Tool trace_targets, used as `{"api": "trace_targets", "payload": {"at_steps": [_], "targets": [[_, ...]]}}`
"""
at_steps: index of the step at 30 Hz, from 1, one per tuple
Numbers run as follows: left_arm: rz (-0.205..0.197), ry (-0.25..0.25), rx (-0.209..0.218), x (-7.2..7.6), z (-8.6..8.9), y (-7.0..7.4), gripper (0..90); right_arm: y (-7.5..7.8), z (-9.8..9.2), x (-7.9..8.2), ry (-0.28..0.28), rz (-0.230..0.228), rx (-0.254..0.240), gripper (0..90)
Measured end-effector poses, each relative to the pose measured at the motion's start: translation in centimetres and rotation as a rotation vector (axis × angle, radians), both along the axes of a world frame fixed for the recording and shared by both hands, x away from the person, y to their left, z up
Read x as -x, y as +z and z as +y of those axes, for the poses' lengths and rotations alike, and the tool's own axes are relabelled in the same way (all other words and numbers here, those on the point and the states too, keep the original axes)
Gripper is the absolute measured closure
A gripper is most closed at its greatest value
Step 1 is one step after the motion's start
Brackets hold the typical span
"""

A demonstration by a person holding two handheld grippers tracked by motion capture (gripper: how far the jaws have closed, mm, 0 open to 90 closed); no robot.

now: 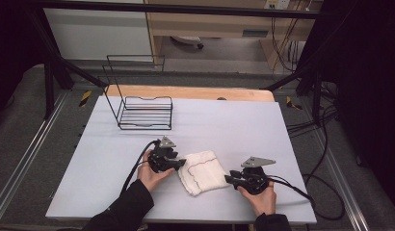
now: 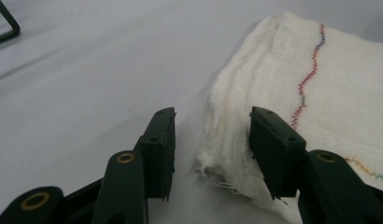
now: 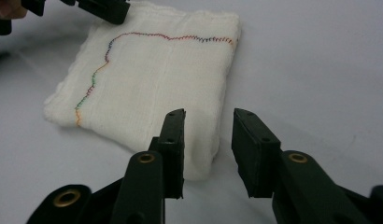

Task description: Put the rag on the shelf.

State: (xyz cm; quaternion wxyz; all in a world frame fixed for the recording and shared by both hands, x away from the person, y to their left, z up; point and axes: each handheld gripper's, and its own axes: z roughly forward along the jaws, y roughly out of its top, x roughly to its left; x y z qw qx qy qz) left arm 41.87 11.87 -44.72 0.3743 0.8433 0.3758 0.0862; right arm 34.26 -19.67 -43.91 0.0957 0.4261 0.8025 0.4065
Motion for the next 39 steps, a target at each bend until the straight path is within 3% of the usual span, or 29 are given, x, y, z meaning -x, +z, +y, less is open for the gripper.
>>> {"api": "trace_targets", "payload": {"at_steps": [5,7,10,14,15,19,26,29,39], "targets": [[-0.015,-0.025,0.021,-0.1,-0.4,-0.4,54.3,-0.5,0.4,-0.7,-0.009,0.02,0.0,63.0],[0.012,-0.041,0.043,0.0,-0.5,-0.4,65.5,-1.0,0.6,-0.9,-0.01,0.036,0.023,63.2],[0.045,-0.042,0.06,0.0,-0.6,-0.4,72.7,-1.2,0.9,-0.7,-0.015,0.05,0.013,64.6],[0.049,-0.037,0.036,0.2,-0.9,-0.2,79.3,-1.5,1.1,-0.8,-0.011,0.072,-0.016,73.2],[0.033,-0.031,0.015,0.4,-1.2,0.0,80.1,-1.5,1.1,-0.9,-0.008,0.082,-0.024,76.3],[0.013,-0.021,0.002,0.9,-1.1,0.4,81.3,-1.2,1.2,-1.0,-0.004,0.096,-0.024,83.4],[-0.012,-0.008,0.005,2.4,1.0,1.7,81.6,-0.2,2.6,-2.0,0.019,0.04,-0.015,84.3],[-0.007,0.002,0.002,2.9,1.6,1.8,81.6,-0.3,3.7,-2.6,0.045,0.025,0.023,84.3],[-0.021,0.055,-0.035,6.9,2.9,1.7,80.7,-0.6,6.1,-4.8,0.107,-0.026,0.045,84.0]]}}
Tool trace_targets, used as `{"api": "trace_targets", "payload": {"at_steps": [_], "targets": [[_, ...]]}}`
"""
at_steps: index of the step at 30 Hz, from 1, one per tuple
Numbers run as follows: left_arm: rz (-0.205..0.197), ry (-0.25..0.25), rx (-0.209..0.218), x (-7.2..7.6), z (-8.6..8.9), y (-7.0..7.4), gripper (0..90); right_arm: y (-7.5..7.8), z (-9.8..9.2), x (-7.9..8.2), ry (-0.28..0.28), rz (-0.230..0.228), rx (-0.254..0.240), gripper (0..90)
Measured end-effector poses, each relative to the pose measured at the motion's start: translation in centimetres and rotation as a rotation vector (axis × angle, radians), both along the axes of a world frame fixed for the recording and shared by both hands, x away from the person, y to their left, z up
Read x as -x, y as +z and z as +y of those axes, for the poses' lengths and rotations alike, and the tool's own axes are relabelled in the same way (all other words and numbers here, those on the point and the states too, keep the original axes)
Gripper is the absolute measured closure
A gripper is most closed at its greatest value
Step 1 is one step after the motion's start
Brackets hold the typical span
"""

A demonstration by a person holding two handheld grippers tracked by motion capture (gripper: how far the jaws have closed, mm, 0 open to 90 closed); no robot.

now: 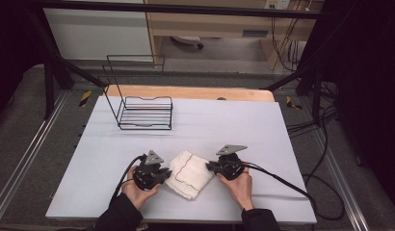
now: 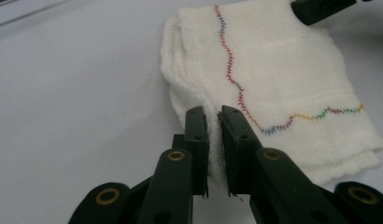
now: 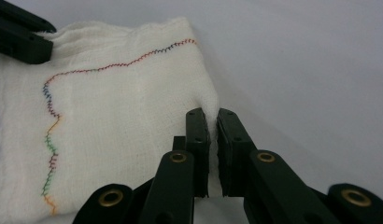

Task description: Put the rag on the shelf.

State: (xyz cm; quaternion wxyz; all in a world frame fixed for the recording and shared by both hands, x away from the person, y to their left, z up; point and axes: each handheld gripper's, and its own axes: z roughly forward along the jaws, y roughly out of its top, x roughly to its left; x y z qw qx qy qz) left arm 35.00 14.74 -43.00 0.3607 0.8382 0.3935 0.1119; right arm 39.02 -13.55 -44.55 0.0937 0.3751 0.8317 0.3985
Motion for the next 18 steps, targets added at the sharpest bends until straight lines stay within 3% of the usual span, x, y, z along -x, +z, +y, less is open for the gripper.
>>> {"api": "trace_targets", "payload": {"at_steps": [7,10,12,13,14,16,18], "targets": [[-0.015,-0.019,-0.016,-0.2,0.1,0.1,74.6,-0.2,0.2,-0.3,0.007,-0.029,-0.008,79.7],[-0.046,-0.029,-0.008,-1.1,0.4,1.0,61.4,0.5,-0.3,0.0,-0.005,-0.049,-0.043,67.4],[-0.06,-0.031,0.0,-2.2,0.3,1.5,53.5,1.1,-0.7,0.3,-0.006,-0.062,-0.042,56.7],[-0.06,-0.031,0.0,-2.2,0.3,1.5,50.2,1.4,-1.0,0.5,-0.01,-0.067,-0.047,50.9],[-0.046,-0.034,0.024,-3.3,0.0,1.8,47.0,1.5,-1.3,0.7,-0.017,-0.074,-0.052,47.4],[-0.063,-0.038,0.012,-4.3,-0.7,2.0,42.9,1.7,-2.1,1.2,-0.032,-0.076,-0.071,38.9],[-0.039,-0.045,0.007,-5.4,-1.4,2.0,36.8,1.6,-2.9,1.5,-0.044,-0.063,-0.081,35.3]]}}
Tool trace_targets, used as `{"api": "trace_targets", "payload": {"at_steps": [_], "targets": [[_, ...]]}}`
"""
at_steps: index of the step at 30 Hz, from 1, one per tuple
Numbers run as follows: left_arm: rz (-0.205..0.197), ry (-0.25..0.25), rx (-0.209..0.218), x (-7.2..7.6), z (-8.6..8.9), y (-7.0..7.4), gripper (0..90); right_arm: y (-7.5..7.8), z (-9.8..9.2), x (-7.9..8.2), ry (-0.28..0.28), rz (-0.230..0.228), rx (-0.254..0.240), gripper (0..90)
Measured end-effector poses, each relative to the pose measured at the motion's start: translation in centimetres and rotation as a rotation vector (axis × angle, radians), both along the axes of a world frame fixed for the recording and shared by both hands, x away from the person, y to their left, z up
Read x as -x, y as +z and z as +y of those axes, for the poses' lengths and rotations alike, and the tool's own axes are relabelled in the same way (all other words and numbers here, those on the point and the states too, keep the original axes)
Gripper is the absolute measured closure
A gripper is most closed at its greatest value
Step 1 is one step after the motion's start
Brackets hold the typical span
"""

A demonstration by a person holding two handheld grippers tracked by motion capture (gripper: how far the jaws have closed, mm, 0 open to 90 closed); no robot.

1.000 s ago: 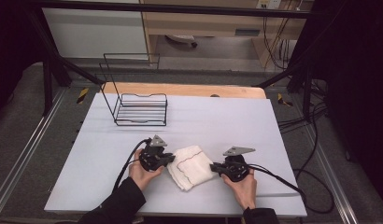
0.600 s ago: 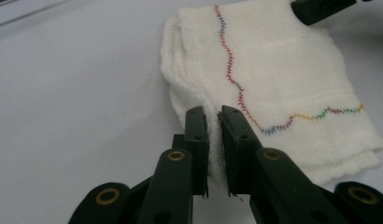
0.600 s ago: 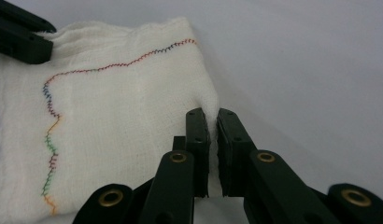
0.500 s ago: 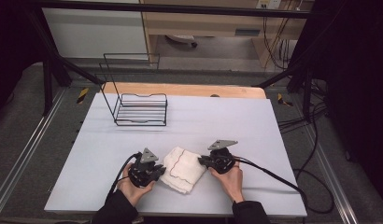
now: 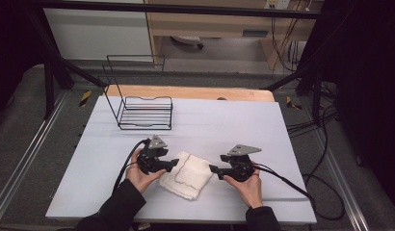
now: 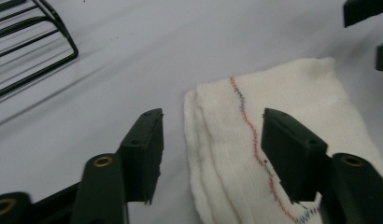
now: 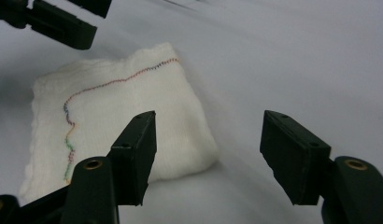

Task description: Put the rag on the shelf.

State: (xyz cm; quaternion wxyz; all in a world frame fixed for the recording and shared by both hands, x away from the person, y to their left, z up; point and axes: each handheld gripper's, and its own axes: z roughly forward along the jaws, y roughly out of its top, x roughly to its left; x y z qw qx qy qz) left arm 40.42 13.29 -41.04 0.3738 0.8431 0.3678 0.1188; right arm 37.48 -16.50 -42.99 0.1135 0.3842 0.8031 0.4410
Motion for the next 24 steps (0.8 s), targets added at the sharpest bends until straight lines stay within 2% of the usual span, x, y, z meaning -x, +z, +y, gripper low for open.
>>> {"api": "trace_targets", "payload": {"at_steps": [3,6,9,10,11,12,17,22,24], "targets": [[0.029,-0.005,-0.001,-1.4,-1.1,-0.5,30.2,-0.5,-1.2,0.5,-0.014,0.004,-0.005,26.2],[0.043,0.003,-0.026,-2.6,-2.0,-1.3,29.5,-0.9,-2.0,1.0,-0.042,0.019,-0.016,19.5],[0.076,0.022,-0.033,-3.5,-2.1,-2.3,35.4,-1.1,-2.6,1.3,-0.055,0.031,-0.022,18.1],[0.076,0.022,-0.033,-3.5,-2.1,-2.3,38.1,-1.2,-2.7,1.5,-0.058,0.03,-0.021,18.2],[0.1,0.024,-0.04,-4.0,-2.0,-2.7,39.6,-1.3,-2.8,1.6,-0.06,0.036,-0.02,18.1],[0.107,0.023,-0.033,-4.1,-1.9,-2.9,41.0,-1.3,-2.8,1.6,-0.062,0.035,-0.023,18.2],[0.114,0.019,-0.011,-4.5,-1.9,-3.2,47.1,-1.3,-2.7,1.7,-0.065,0.042,-0.046,18.1],[0.089,0.012,-0.034,-4.3,-2.1,-3.2,48.1,-1.3,-2.7,1.6,-0.074,0.046,-0.055,16.1],[0.102,0.01,-0.028,-4.2,-2.2,-3.2,53.0,-1.3,-2.7,1.6,-0.076,0.049,-0.059,14.9]]}}
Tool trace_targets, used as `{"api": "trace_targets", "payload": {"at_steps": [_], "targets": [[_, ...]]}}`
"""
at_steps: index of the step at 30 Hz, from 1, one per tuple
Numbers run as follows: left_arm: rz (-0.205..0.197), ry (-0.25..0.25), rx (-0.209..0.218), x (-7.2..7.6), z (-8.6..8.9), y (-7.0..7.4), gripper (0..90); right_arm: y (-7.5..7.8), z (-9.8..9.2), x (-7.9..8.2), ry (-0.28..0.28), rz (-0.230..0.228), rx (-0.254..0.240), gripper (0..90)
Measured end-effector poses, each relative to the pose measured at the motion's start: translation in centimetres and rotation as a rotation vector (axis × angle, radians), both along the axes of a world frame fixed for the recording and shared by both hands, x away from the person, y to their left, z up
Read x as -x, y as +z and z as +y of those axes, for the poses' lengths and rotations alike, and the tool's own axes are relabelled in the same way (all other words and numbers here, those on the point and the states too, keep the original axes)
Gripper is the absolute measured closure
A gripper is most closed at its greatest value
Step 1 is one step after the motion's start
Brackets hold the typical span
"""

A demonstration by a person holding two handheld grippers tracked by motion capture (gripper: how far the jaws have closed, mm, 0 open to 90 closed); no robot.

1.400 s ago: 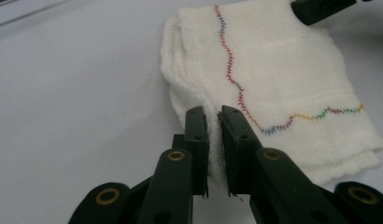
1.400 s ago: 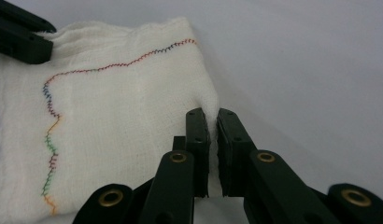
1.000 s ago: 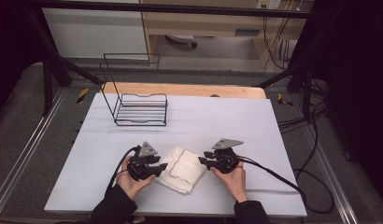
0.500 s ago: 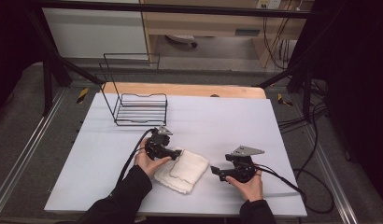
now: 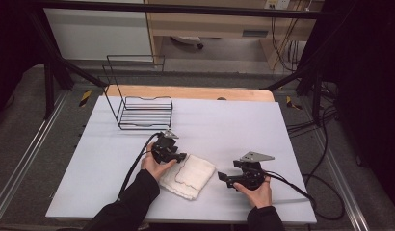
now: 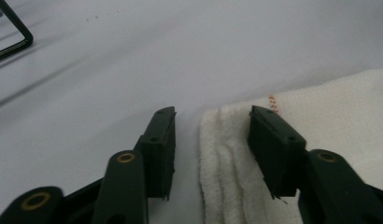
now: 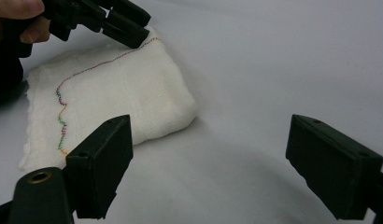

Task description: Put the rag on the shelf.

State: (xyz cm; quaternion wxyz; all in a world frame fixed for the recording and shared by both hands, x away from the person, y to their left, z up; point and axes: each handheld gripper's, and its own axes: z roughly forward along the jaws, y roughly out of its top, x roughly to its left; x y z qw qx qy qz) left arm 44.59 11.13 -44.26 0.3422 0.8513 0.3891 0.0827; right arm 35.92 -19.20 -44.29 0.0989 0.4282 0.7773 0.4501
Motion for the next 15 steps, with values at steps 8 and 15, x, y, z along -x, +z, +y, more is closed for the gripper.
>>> {"api": "trace_targets", "payload": {"at_steps": [8,15], "targets": [[-0.007,-0.022,0.009,0.68,-0.6,0.05,70.6,-0.03,0.04,-0.2,-0.008,0.025,-0.002,10.8],[0.001,-0.04,0.009,0.74,-0.64,0.06,77.8,-0.02,0.63,-0.41,-0.028,0.026,0.005,10.6]]}}
